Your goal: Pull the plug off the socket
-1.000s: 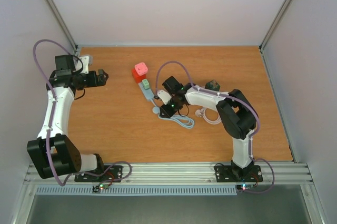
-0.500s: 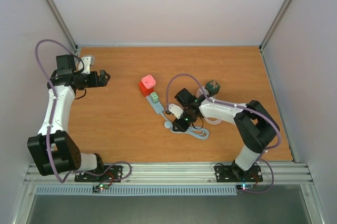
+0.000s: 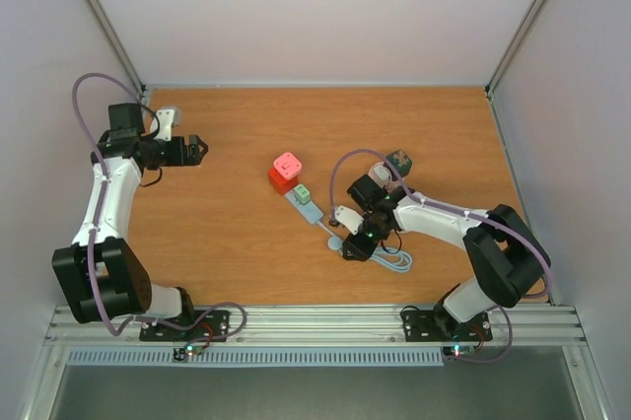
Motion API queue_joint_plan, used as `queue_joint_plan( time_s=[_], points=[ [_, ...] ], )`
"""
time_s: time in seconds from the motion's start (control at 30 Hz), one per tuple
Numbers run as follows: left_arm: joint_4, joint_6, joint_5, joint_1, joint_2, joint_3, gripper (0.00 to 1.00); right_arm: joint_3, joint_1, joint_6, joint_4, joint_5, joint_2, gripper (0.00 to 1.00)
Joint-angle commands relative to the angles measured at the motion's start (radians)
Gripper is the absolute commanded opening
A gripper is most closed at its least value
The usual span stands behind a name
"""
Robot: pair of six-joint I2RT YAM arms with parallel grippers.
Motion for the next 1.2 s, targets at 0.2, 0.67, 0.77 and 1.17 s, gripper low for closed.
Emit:
queue_joint_plan(
  time_s=[0.2, 0.67, 0.77, 1.17],
  points=[
    [-0.001, 0.036, -0.009, 0.005, 0.002, -0.006, 1.00, 0.155, -0.006, 0.120, -0.076, -0.041, -0.023, 0.68],
    [-0.008, 0.032, -0.053, 0.005, -0.041, -0.003, 1.00, 0.131, -0.005, 0.330, 0.405, 0.037, 0.040, 0.76],
    [-0.008, 0.036, -0.074, 0.005, -0.050, -0.008, 1.00, 0.131, -0.003, 0.346, 0.469, 0.034, 0.107, 0.76],
    [0.000, 0.053, -0.116, 0.005, -0.083, -0.056, 1.00, 0.151, 0.037, 0.378, 0.568, 0.090, 0.256, 0.75]
  ],
)
